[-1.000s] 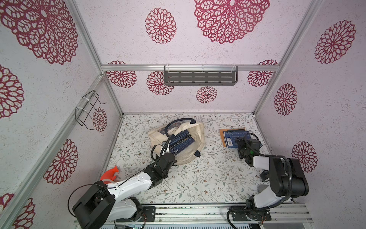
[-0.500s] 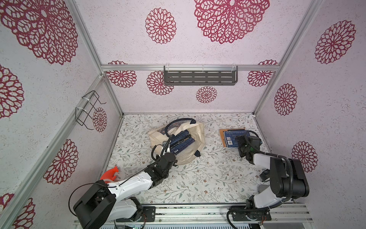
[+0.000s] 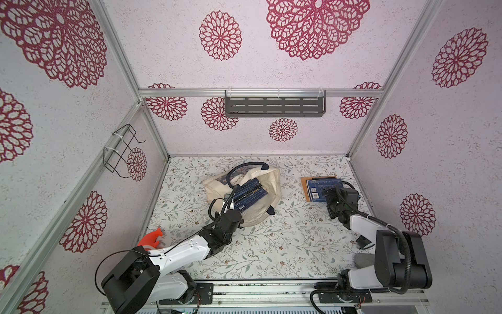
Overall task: Take out the books from the canvas bag
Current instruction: Place the book on the book, then pick up the book from the canvas bag.
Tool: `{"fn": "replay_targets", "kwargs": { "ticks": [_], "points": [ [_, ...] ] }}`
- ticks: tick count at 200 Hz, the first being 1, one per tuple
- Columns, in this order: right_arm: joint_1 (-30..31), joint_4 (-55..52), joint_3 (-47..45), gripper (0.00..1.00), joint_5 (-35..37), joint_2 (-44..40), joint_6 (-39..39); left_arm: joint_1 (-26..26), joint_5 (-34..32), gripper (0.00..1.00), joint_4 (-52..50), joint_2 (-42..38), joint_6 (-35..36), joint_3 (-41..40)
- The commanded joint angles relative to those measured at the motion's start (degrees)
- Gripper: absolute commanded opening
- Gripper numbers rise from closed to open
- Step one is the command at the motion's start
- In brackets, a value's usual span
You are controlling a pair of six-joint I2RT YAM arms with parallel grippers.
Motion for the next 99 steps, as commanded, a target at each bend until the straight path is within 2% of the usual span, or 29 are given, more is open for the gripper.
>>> {"fn": "replay_targets", "kwargs": {
  "ticks": [1, 31, 67, 99],
  "points": [
    [1.0, -2.3, 0.0, 0.99, 2.9, -4.6, -2.9, -1.4, 0.7, 0.0, 1.5, -1.3, 1.2, 0.8],
    [5.1, -4.2, 1.3, 0.99, 7.2, -10.1, -6.7, -1.4, 1.1, 0.0, 1.9, -1.9, 1.1, 0.5],
    [14.6, -6.3, 4.0, 0.99, 14.1, -15.3, -11.5, -1.4, 1.8, 0.0, 3.1, -3.3, 1.3, -0.5],
    [22.7, -5.2, 5.0, 0.99, 17.0, -17.1, -13.0, -1.4, 2.6, 0.0, 4.6, -4.6, 1.3, -1.7]
  ]
}}
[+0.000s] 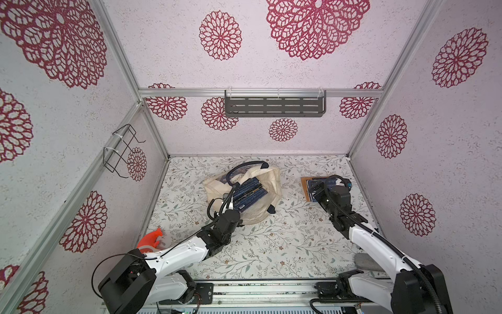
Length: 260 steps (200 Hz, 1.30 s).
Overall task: Take out the books from the canvas bag
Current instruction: Pick up the book from the canvas bag.
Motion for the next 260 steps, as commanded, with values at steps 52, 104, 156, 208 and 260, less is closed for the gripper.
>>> {"fn": "replay_targets", "kwargs": {
  "ticks": [52, 104, 156, 208, 260],
  "points": [
    [15.6, 3.3, 4.5, 0.97, 5.4, 1.6, -4.3, -1.5, 2.5, 0.0, 5.7, -3.3, 1.3, -2.2],
    [24.9, 8.0, 8.1, 0.85, 4.6, 9.9, -4.1, -1.4, 2.8, 0.0, 7.3, -6.4, 1.8, -4.2],
    [29.8, 13.3, 13.2, 0.76, 2.8, 20.7, -2.7, -1.4, 4.0, 0.0, 7.3, -5.7, 1.9, -3.8],
    [30.5, 17.1, 20.6, 0.72, 0.2, 32.3, -1.4, -1.4, 4.2, 0.0, 7.6, -7.3, 2.3, -4.6],
    [30.4, 18.7, 26.9, 0.65, 0.2, 40.5, -1.1, -1.4, 4.8, 0.0, 7.7, -7.9, 2.5, -4.8]
  ]
}}
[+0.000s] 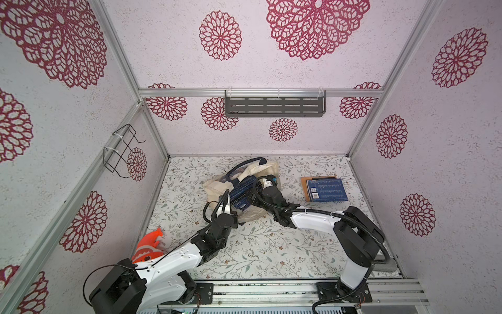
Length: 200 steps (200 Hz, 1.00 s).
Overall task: Take out the books from the canvas bag
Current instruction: Pick up the book from the canvas bag.
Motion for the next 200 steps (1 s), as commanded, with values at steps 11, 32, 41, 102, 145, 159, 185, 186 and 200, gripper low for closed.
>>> {"fn": "replay_targets", "kwargs": {
  "ticks": [11, 32, 41, 102, 145, 159, 185, 186, 200],
  "points": [
    [0.0, 2.8, 5.1, 0.64, -0.4, 3.2, 1.0, -1.5, 1.9, 0.0, 2.6, -2.4, 1.3, -0.6],
    [-0.1, 3.1, 7.8, 0.6, -0.8, 5.8, 0.8, -1.4, 2.0, 0.0, 2.6, -2.5, 1.3, -0.8],
    [-0.2, 2.8, 8.9, 0.59, -0.7, 6.7, 0.8, -1.4, 2.0, 0.0, 2.5, -2.5, 1.3, -0.8],
    [-1.5, 1.0, 15.3, 0.46, -1.4, 11.2, 0.7, -1.4, 2.3, 0.0, 2.8, -2.2, 1.3, -0.7],
    [-1.9, 0.3, 17.4, 0.34, -1.2, 11.4, 0.0, -1.4, 2.4, 0.0, 2.8, -1.8, 1.3, -0.6],
    [-2.1, -0.1, 17.9, 0.31, -1.3, 11.4, -0.2, -1.4, 2.5, 0.0, 2.8, -1.8, 1.3, -0.5],
    [-2.1, -0.7, 19.1, 0.29, -1.2, 10.8, -1.0, -1.4, 2.7, 0.0, 2.8, -1.6, 1.3, -0.5],
    [-2.1, -0.7, 19.2, 0.29, -1.1, 10.8, -1.0, -1.4, 2.7, 0.0, 2.8, -1.5, 1.3, -0.5],
    [-2.1, -1.7, 20.3, 0.29, -0.6, 10.9, -1.5, -1.4, 2.8, 0.0, 2.9, -1.4, 1.3, -0.5]
  ]
}}
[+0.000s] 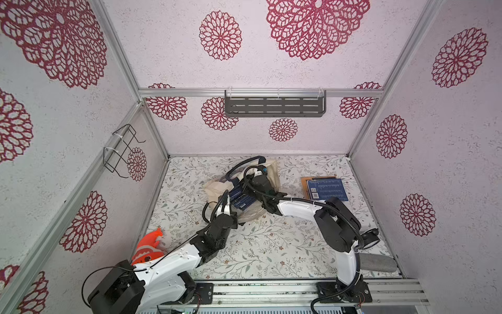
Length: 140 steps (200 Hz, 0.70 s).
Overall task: Take out the books from the canvas bag
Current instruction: Pick up the book from the canvas bag.
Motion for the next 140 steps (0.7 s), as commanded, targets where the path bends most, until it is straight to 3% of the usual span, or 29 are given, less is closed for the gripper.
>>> {"fn": "replay_targets", "kwargs": {
  "ticks": [1, 48, 71, 108, 140],
  "points": [
    [-0.4, 0.4, 3.2, 0.29, 0.9, -1.0, -2.0, -1.4, 1.9, 0.0, 2.5, -0.4, 1.3, 0.2],
    [-0.5, -2.5, 7.3, 0.49, 0.6, 2.6, -0.6, -1.4, 1.9, 0.0, 2.6, 0.1, 1.3, 0.3],
    [-0.8, -2.8, 8.6, 0.5, 0.3, 4.7, 1.6, -1.4, 1.7, 0.0, 2.6, 0.1, 1.4, 0.3],
    [-1.4, -2.3, 10.4, 0.41, -1.0, 7.5, 4.5, -1.4, 1.7, 0.0, 2.8, 0.0, 1.5, 0.1],
    [-1.5, -1.5, 9.4, 0.18, -2.0, 6.7, 4.9, -1.4, 1.6, 0.0, 2.8, 0.2, 1.4, 0.1]
  ]
}}
